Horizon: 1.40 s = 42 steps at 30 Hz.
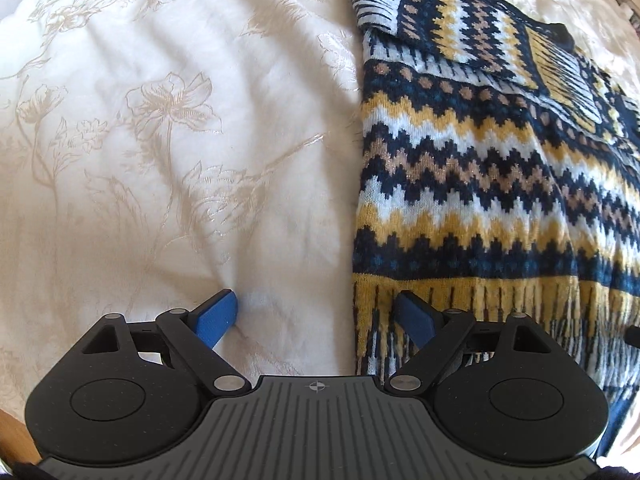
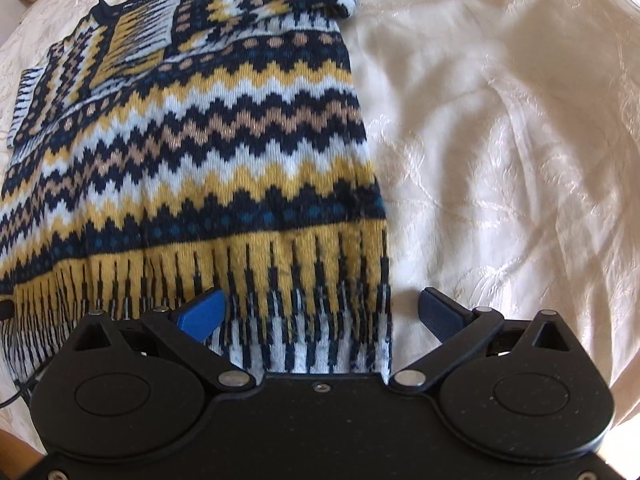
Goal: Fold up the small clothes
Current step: 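Move both tools to the ribbed navy hem of the sweater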
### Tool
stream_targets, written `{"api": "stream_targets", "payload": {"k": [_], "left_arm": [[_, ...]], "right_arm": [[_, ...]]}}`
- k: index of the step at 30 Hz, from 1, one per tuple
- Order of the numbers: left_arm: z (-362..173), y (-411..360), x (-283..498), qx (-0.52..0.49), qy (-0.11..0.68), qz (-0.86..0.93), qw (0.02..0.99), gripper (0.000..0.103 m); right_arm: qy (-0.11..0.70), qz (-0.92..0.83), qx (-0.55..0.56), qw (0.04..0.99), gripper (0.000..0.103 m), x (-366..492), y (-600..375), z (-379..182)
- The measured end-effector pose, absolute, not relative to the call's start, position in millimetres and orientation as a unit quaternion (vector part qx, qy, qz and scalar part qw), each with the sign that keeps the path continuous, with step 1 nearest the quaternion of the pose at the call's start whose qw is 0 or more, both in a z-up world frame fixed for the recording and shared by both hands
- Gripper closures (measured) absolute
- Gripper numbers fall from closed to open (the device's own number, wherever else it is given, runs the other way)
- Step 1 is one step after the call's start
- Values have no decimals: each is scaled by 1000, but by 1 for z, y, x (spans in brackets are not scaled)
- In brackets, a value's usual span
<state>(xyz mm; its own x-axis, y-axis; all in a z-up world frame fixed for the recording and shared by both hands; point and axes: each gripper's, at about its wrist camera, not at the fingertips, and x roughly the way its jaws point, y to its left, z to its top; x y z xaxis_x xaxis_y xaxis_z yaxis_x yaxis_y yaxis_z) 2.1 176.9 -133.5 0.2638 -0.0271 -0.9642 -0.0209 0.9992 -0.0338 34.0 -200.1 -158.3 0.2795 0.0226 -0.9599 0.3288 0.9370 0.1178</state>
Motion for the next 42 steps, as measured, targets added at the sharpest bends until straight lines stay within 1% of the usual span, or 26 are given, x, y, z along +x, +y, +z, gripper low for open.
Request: {"api": "stream_targets", "payload": {"k": [2,3,5,8,10,12,19,25,26,28,30,31,33,37,42], "left_arm": [[-136,173,-1,-5,602,2,799,15],[-138,172,-1,0,601,3,799,9],[-140,167,-2,18,601,6,799,6],[-144,157,-2,41,604,6,796,5],[-140,159,-1,32,606,13,795,7],[-133,153,-1,24,598,18,801,13],[-117,136,-61,45,576,3,816,13],[-120,132,-111,53,583,-26,811,14],[-123,130,-116,54,585,-33,808,14],[-127,126,-124,59,587,-42,807,18],[-130,121,-135,70,587,-48,805,20],[-131,119,-137,74,587,-49,805,20],[-134,118,-141,77,583,-50,807,20],[-123,122,-154,65,575,-46,814,20],[-134,118,-132,59,575,-45,815,20]], "right_arm": [[578,-89,153,797,1,28,-202,-163],[573,-86,156,800,0,26,-203,-166],[566,-85,165,803,0,22,-205,-170],[558,-79,165,809,0,18,-205,-172],[554,-73,163,813,0,14,-206,-172],[555,-61,149,816,0,10,-205,-173],[556,-13,122,822,0,-23,-198,-166],[565,20,120,816,0,-58,-200,-167],[571,22,120,812,0,-63,-201,-168],[586,25,118,801,1,-66,-203,-171],[582,30,109,805,2,-75,-202,-171],[575,31,104,811,4,-86,-203,-169],[566,33,104,817,4,-95,-203,-167],[550,35,121,826,9,-102,-209,-161],[542,35,133,829,10,-96,-214,-161]]}}
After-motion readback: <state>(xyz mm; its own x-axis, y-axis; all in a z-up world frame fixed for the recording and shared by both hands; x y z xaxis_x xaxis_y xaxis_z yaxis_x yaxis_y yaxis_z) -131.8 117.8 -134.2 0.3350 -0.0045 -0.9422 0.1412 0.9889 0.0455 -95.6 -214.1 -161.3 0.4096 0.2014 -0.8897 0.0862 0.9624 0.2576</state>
